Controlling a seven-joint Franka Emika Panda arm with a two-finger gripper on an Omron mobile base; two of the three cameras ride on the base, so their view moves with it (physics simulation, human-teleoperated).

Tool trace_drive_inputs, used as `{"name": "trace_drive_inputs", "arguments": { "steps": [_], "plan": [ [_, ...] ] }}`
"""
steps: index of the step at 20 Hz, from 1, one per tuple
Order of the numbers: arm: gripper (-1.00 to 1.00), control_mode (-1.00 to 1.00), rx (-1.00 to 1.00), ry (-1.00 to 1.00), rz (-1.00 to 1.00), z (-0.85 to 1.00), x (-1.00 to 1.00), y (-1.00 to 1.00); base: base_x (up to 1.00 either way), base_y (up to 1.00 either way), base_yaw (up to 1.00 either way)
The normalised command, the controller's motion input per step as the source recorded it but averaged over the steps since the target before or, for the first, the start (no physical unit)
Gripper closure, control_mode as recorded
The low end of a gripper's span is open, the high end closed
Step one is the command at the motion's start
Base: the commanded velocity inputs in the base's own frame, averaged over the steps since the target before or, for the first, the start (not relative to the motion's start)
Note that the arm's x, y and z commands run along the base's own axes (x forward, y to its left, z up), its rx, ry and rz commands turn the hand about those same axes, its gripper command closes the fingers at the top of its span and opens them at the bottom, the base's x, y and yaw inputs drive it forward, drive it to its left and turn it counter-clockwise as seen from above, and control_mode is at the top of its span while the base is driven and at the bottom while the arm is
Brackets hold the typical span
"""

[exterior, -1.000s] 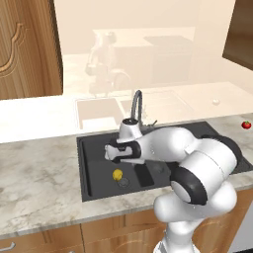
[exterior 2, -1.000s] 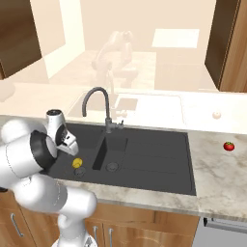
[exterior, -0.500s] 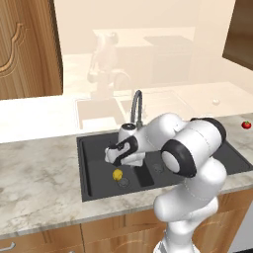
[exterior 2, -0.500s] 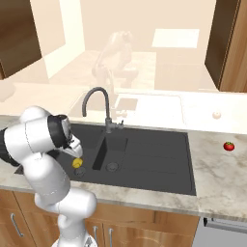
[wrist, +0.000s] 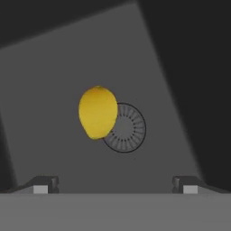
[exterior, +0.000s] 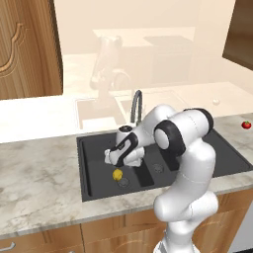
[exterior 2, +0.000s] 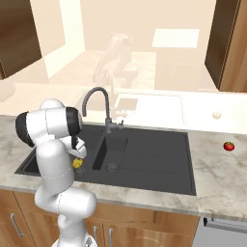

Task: Turn on the sink faucet. Then move the lemon from the counter to the sink. Turn off the sink. Move the vegetable from the sink to the pot next to the stove. Finally move the pot to the front left burner.

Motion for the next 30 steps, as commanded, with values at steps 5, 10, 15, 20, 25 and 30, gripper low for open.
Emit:
{"name": "trace_drive_inputs", "arguments": {
  "steps": [5, 10, 15, 20, 25, 30],
  "plan": [
    [-1.00, -1.00, -0.04, 0.05, -0.01, -0.20, 0.33, 0.10, 0.00, 0.00, 0.00],
    [-1.00, -1.00, -0.04, 0.05, -0.01, -0.19, 0.27, 0.13, 0.00, 0.00, 0.00],
    [-1.00, -1.00, -0.01, 0.01, 0.00, -0.24, 0.26, 0.01, 0.00, 0.00, 0.00],
    [-1.00, -1.00, -0.01, 0.00, 0.00, -0.25, 0.17, 0.00, 0.00, 0.00, 0.00],
    [-1.00, -1.00, 0.00, 0.00, 0.00, -0.22, -0.02, 0.00, 0.00, 0.00, 0.00],
    [-1.00, -1.00, 0.00, 0.00, 0.00, -0.25, 0.00, 0.00, 0.00, 0.00, 0.00]
  ]
}}
